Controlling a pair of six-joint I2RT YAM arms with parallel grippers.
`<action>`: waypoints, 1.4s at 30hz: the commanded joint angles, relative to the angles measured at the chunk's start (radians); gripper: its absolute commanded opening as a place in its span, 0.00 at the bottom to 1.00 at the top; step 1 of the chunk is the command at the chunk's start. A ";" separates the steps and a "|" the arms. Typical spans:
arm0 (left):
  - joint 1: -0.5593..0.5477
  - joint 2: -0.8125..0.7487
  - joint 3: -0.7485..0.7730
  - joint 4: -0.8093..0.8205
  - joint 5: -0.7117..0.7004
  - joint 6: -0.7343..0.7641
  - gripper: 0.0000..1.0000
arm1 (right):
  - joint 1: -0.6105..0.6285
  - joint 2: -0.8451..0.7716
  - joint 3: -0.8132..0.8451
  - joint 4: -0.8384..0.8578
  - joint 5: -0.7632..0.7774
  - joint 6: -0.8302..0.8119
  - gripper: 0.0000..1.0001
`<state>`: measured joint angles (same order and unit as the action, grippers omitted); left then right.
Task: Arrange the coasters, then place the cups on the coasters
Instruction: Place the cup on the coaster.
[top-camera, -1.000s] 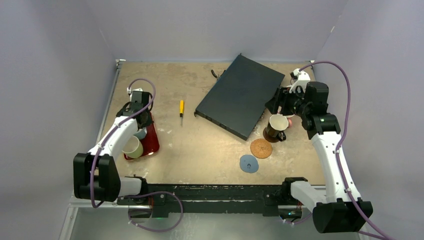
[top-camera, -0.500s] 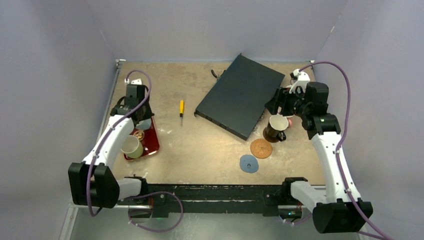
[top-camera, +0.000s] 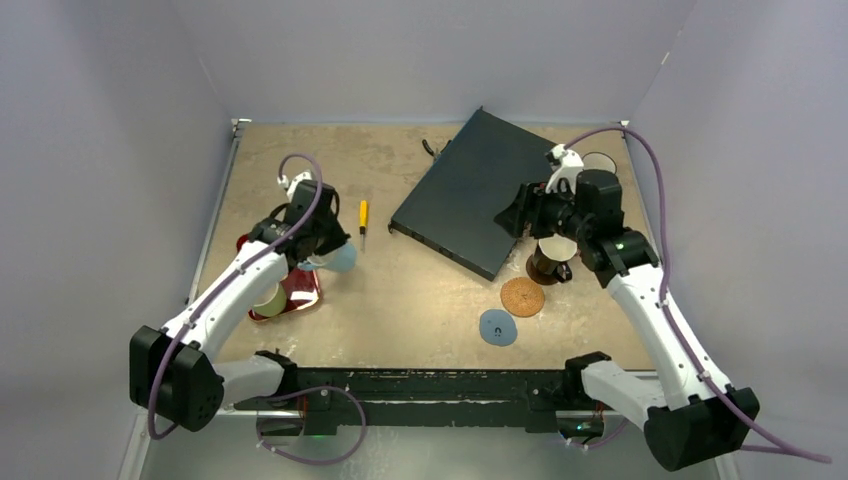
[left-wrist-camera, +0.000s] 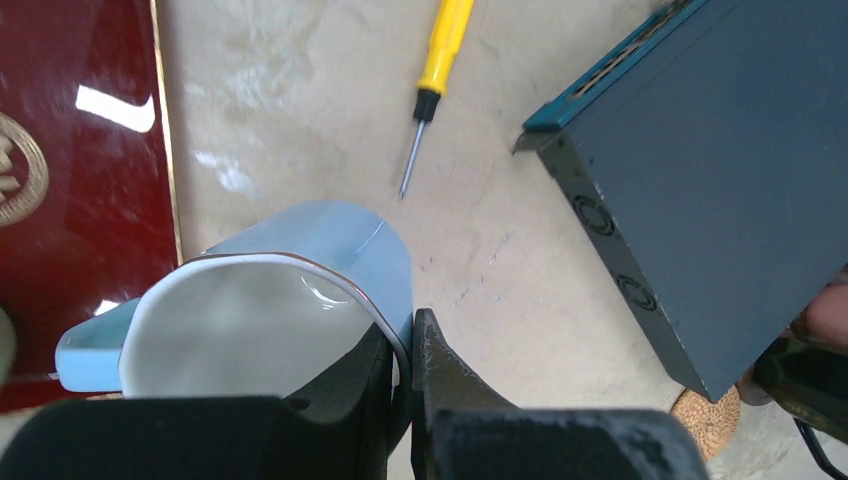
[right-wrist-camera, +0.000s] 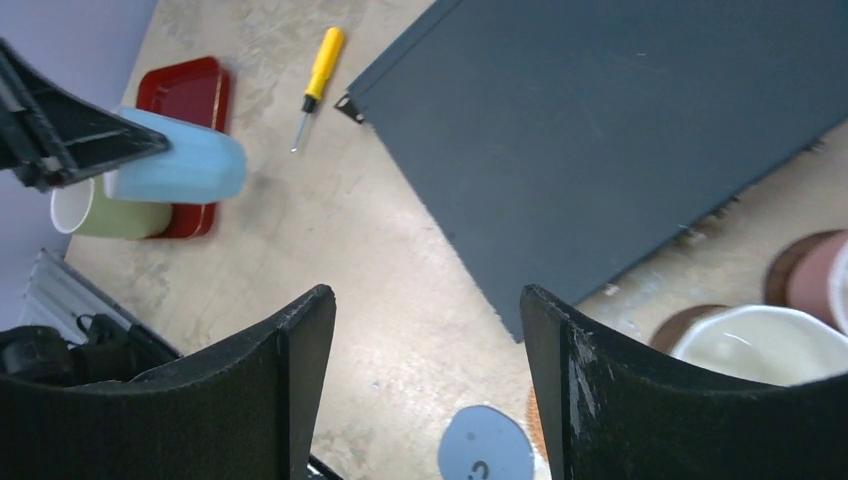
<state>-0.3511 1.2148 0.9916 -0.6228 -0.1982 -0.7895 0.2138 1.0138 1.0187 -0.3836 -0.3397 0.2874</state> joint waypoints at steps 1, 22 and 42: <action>-0.082 -0.063 -0.047 0.016 -0.107 -0.262 0.00 | 0.113 0.015 -0.027 0.093 0.101 0.084 0.72; -0.333 0.037 -0.087 0.046 -0.264 -0.457 0.00 | 0.233 0.078 -0.026 0.134 0.183 0.102 0.73; -0.338 -0.003 -0.041 0.064 -0.299 -0.344 0.35 | 0.233 0.057 -0.016 0.123 0.206 0.103 0.75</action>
<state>-0.6842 1.2514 0.8799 -0.5842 -0.4599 -1.2072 0.4408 1.0924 0.9924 -0.2787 -0.1570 0.3897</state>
